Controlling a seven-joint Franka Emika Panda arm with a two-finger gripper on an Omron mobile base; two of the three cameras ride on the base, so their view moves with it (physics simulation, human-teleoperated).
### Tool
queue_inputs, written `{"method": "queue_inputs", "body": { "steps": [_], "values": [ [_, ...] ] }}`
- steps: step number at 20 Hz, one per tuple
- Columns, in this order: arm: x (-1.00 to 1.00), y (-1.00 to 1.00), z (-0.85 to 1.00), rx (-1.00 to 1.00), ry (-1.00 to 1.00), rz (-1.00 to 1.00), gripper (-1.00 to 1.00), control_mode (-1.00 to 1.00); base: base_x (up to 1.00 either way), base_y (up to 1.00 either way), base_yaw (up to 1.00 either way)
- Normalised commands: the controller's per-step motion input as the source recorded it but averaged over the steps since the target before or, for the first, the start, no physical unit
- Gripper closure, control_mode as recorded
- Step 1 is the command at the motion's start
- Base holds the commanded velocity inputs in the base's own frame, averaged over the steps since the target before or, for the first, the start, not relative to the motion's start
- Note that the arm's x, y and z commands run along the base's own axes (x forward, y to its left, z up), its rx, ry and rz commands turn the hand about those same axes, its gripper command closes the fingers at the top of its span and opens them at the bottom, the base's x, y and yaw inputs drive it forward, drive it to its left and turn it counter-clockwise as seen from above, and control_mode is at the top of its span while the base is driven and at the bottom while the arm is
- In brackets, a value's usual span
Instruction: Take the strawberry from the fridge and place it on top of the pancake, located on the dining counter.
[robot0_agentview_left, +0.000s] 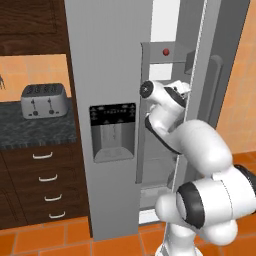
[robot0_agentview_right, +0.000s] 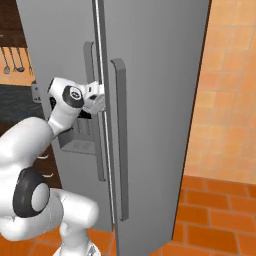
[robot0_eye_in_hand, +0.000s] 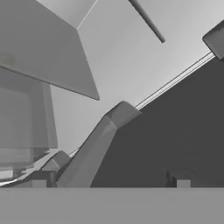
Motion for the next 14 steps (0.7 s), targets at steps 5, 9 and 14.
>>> {"method": "queue_inputs", "body": {
  "steps": [5, 9, 14],
  "values": [
    [-0.73, -0.84, 0.0, 0.0, -0.14, -0.01, -1.0, -1.0, 0.0, 0.0, 0.0],
    [-0.9, -0.81, 0.0, 0.0, -0.18, -0.05, -1.0, -1.0, 0.0, 0.0, 0.0],
    [-0.11, -0.97, 0.01, 0.0, -0.02, -0.04, -1.0, -1.0, 0.0, 0.0, 0.0]
  ]
}}
